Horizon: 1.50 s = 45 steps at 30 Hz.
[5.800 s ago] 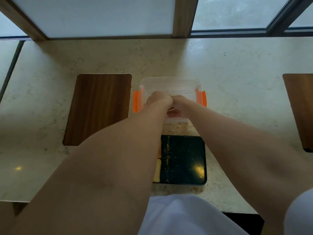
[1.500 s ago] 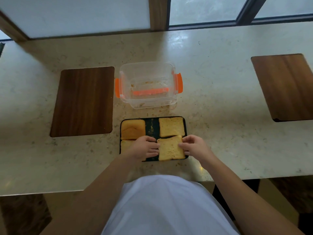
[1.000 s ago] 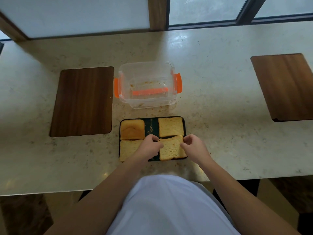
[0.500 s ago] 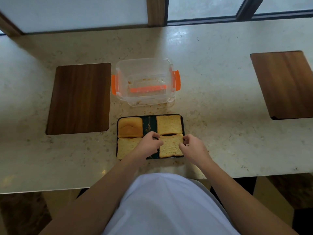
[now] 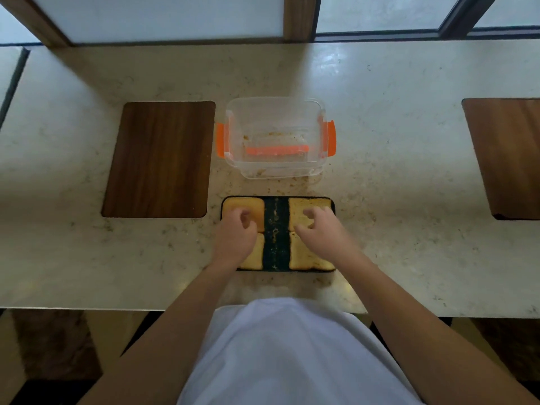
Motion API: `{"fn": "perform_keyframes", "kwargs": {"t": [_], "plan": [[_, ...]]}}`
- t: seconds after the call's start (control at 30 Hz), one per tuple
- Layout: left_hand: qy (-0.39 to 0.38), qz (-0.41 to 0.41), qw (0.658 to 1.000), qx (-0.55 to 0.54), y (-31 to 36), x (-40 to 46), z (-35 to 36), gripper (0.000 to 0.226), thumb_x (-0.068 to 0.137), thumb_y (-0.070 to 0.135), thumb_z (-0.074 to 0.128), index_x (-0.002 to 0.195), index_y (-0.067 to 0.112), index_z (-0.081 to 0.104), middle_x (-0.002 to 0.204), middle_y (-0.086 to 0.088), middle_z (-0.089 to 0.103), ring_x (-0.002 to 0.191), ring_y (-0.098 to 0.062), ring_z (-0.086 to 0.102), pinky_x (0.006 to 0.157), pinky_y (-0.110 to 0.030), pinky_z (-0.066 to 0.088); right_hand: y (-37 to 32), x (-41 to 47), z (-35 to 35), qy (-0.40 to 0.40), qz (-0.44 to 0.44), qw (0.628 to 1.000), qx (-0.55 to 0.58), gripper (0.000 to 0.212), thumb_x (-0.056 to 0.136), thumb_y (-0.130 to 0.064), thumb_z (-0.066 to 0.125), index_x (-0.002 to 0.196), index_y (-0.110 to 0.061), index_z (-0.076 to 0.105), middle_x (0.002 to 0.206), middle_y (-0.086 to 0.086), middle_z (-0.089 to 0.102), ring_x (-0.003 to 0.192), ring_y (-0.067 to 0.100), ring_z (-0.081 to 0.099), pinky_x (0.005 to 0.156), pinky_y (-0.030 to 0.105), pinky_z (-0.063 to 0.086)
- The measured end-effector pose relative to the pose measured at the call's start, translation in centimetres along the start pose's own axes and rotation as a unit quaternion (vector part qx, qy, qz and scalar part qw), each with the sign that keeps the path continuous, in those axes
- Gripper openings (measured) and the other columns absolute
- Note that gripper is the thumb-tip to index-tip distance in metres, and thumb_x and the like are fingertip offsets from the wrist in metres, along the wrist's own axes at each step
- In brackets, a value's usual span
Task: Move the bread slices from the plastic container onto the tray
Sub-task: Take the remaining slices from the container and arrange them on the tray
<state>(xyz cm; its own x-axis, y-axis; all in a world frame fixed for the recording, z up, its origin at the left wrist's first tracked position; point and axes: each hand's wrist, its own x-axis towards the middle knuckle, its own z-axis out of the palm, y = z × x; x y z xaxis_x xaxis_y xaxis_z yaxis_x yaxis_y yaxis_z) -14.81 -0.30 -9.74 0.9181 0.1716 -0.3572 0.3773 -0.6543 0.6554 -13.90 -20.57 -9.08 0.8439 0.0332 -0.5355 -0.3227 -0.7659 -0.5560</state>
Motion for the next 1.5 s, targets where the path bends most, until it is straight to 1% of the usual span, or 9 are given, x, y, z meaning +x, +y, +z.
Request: {"fn": "perform_keyframes", "kwargs": {"t": [0.13,0.23,0.53,0.63,0.77,1.07,1.17,1.4,1.5], "plan": [[0.023,-0.045,0.998,0.037,-2.4,1.5,-2.5,0.034,0.088,0.014,0.058,0.122,0.011,0.06,0.101,-0.003,0.06,0.089,-0.019,0.059,0.08,-0.038,0.052,-3.3,3.0,2.7,-0.063,-0.012,0.998,0.006,0.058,0.094,-0.038,0.058,0.145,-0.013,0.047,0.136,0.007,0.059,0.095,0.015,0.058,0.075,0.027,0.049],[0.03,-0.043,0.998,0.029,-3.4,2.1,-3.0,0.024,0.085,0.01,0.058,0.109,0.016,0.062,0.081,0.01,0.055,0.068,-0.003,0.05,0.064,-0.03,0.044,-4.6,4.2,4.3,-0.105,0.037,0.993,0.044,0.063,0.093,-0.036,0.058,0.148,-0.009,0.042,0.124,0.006,0.064,0.085,0.013,0.057,0.062,0.026,0.046],[-0.011,-0.103,0.994,-0.024,-4.7,3.4,-2.9,0.029,0.083,0.016,0.057,0.11,0.013,0.066,0.091,0.007,0.062,0.073,-0.004,0.055,0.058,-0.022,0.04,-6.4,4.8,6.5,-0.102,0.088,0.986,0.095,0.026,0.083,-0.03,0.059,0.097,-0.009,0.063,0.084,0.006,0.062,0.084,0.026,0.066,0.089,0.054,0.057],[-0.025,-0.112,0.993,-0.037,-4.8,3.8,-2.9,0.032,0.082,0.02,0.059,0.112,0.011,0.067,0.1,0.002,0.066,0.091,-0.017,0.062,0.073,-0.031,0.047,-6.8,4.4,6.5,-0.096,0.09,0.987,0.091,0.031,0.084,-0.029,0.058,0.104,-0.006,0.064,0.085,0.007,0.06,0.081,0.025,0.064,0.088,0.053,0.056],[-0.022,-0.107,0.994,-0.03,-4.8,4.1,-2.4,0.038,0.085,0.023,0.061,0.121,0.01,0.064,0.102,-0.001,0.065,0.071,-0.002,0.052,0.058,-0.023,0.038,-6.8,4.1,6.2,-0.102,0.097,0.985,0.098,0.047,0.088,-0.031,0.059,0.129,-0.008,0.056,0.094,0.001,0.063,0.092,0.023,0.064,0.088,0.048,0.059],[-0.035,-0.077,0.996,-0.004,-3.5,3.5,-1.4,0.02,0.087,0.018,0.059,0.106,0.017,0.064,0.08,0.013,0.051,0.075,-0.01,0.051,0.056,-0.022,0.034,-5.9,3.7,5.6,-0.063,0.106,0.986,0.111,0.049,0.084,-0.029,0.06,0.124,0.0,0.057,0.112,0.016,0.065,0.099,0.031,0.064,0.087,0.058,0.057],[-0.036,-0.061,0.997,0.001,-3.4,3.0,-1.0,0.009,0.088,0.017,0.058,0.091,0.022,0.051,0.073,0.016,0.043,0.077,-0.014,0.05,0.058,-0.023,0.036,-5.7,3.3,5.6,-0.065,0.105,0.986,0.116,0.052,0.087,-0.029,0.06,0.132,-0.003,0.053,0.102,0.007,0.065,0.092,0.025,0.064,0.084,0.049,0.059],[0.019,-0.064,0.998,-0.022,-5.3,0.1,-1.9,0.027,0.086,0.016,0.059,0.112,0.009,0.06,0.102,-0.004,0.059,0.083,-0.012,0.053,0.058,-0.019,0.035,-4.5,0.6,6.5,-0.065,0.099,0.985,0.124,0.059,0.09,-0.032,0.058,0.144,-0.012,0.044,0.089,-0.01,0.058,0.074,0.006,0.061,0.054,0.025,0.05],[-0.006,-0.083,0.996,-0.013,-6.9,-1.7,-2.1,0.03,0.086,0.017,0.058,0.116,0.012,0.057,0.096,0.003,0.056,0.076,-0.004,0.05,0.058,-0.019,0.034,-4.1,-1.1,7.9,-0.107,0.105,0.98,0.132,0.057,0.088,-0.033,0.061,0.138,-0.008,0.049,0.091,-0.002,0.062,0.083,0.016,0.066,0.072,0.04,0.061]]}}
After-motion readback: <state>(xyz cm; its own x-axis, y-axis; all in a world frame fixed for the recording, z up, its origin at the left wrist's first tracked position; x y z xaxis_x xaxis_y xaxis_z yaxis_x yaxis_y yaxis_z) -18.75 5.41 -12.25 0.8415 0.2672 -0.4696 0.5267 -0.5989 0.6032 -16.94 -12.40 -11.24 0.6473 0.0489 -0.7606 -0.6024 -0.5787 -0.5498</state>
